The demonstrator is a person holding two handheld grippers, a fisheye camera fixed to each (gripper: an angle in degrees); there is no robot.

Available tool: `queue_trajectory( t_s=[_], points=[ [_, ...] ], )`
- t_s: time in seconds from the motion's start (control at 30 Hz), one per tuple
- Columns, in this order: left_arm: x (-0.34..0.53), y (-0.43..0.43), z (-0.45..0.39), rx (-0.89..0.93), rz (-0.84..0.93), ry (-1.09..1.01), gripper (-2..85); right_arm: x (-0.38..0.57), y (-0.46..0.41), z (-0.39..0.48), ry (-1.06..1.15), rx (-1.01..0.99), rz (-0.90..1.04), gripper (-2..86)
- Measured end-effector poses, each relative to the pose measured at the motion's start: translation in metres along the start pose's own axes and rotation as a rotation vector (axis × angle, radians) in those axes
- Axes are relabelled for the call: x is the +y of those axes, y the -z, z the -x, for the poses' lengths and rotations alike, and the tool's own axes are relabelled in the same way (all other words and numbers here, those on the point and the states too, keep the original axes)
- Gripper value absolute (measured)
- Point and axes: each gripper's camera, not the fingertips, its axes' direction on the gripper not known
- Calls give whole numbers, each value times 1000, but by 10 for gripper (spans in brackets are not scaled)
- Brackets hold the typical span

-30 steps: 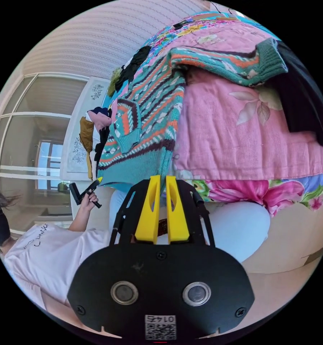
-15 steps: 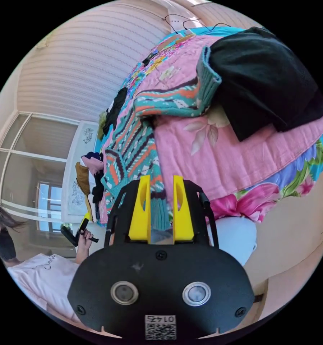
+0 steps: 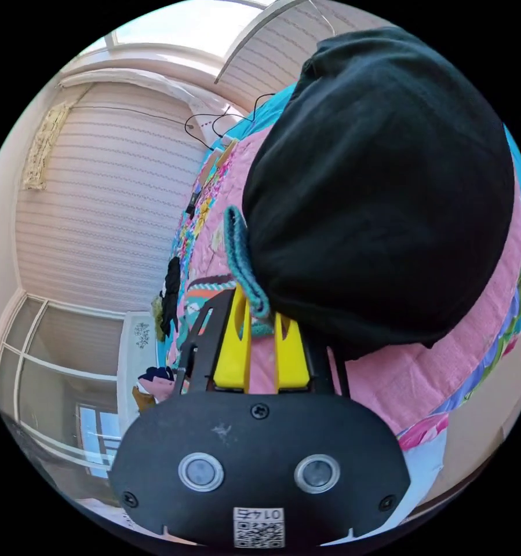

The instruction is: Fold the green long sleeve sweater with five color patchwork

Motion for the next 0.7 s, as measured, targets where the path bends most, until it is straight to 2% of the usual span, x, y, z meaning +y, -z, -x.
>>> queue_trajectory(
  t_s=[0.2, 0.33, 0.4, 0.47, 0.53, 0.6, 0.7],
  points=[
    [-23, 89, -20, 120, -234, -109, -9, -23, 48, 81, 297, -6, 24, 18],
    [-37, 194, 14, 154, -573, -39, -9, -69, 71, 131, 426, 60, -31, 16],
    [-35, 245, 36, 114, -734, -10, -9, -92, 69, 149, 451, 95, -48, 17],
    [-30, 301, 61, -87, -827, 31, -9, -114, 59, 163, 452, 133, -49, 19],
    [-27, 325, 73, -184, -803, 29, -8, -140, 36, 172, 363, 195, 4, 26],
    [-28, 324, 78, -204, -697, 24, -5, -148, 26, 179, 312, 280, -8, 34],
    [-28, 277, 69, -252, -539, -58, 25, -141, 23, 199, 289, 369, -77, 49]
  ],
)
